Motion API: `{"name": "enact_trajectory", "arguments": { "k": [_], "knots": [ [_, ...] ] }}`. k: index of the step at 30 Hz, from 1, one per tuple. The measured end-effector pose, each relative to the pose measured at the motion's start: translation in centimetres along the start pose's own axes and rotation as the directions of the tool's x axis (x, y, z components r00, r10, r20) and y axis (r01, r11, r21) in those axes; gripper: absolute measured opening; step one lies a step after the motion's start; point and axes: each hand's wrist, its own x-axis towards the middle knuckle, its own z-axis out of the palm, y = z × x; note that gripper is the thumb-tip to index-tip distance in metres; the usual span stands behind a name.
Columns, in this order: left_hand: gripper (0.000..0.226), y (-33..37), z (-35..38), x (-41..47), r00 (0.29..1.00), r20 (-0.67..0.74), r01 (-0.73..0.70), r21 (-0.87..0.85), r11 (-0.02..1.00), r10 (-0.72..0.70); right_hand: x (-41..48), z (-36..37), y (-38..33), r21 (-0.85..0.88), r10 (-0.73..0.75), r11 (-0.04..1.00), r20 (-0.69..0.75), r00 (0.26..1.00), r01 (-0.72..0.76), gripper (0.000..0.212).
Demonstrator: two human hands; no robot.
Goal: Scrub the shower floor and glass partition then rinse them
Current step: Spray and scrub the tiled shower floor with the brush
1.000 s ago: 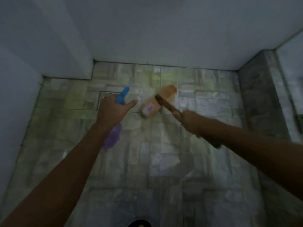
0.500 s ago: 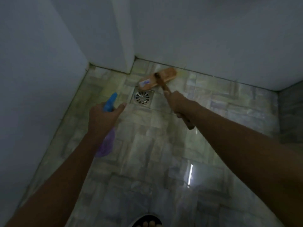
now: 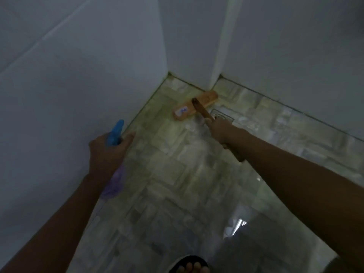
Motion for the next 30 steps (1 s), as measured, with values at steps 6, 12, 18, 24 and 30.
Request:
{"name": "enact_trajectory", "arguments": {
  "k": [6, 12, 18, 24, 30],
  "knots": [
    [0.040, -1.0, -4.6, -0.9, 0.993, -0.098, -0.061, 0.033, 0.998, 0.064, -2.7, 6.7, -4.6, -0.195, -0.152, 0.960, 0.238, 0.959, 0.201, 0.059],
    [0.050, -3.6, -7.1, -1.9, 0.971, -0.224, 0.059, -0.087, 0.994, -0.078, -2.6, 2.5, -0.1, -0.291, -0.053, 0.949, 0.247, 0.968, 0.126, 0.078],
    [0.048, -5.1, -7.7, -4.0, 0.969, -0.242, 0.029, -0.068, 0.997, -0.045, 2.2, 2.9, -8.1, -0.047, -0.031, 0.998, -0.033, 0.999, 0.029, 0.059],
    [0.050, -5.8, -9.9, -5.3, 0.949, -0.300, 0.076, -0.078, 0.994, -0.096, -1.9, 7.5, -7.5, -0.132, -0.131, 0.980, 0.156, 0.979, 0.152, 0.053],
    [0.046, -6.4, -12.4, -6.9, 0.946, -0.321, 0.061, 0.037, 0.997, -0.046, -1.6, 3.1, -3.3, -0.193, -0.019, 0.980, 0.125, 0.992, 0.043, 0.066]
  ]
}}
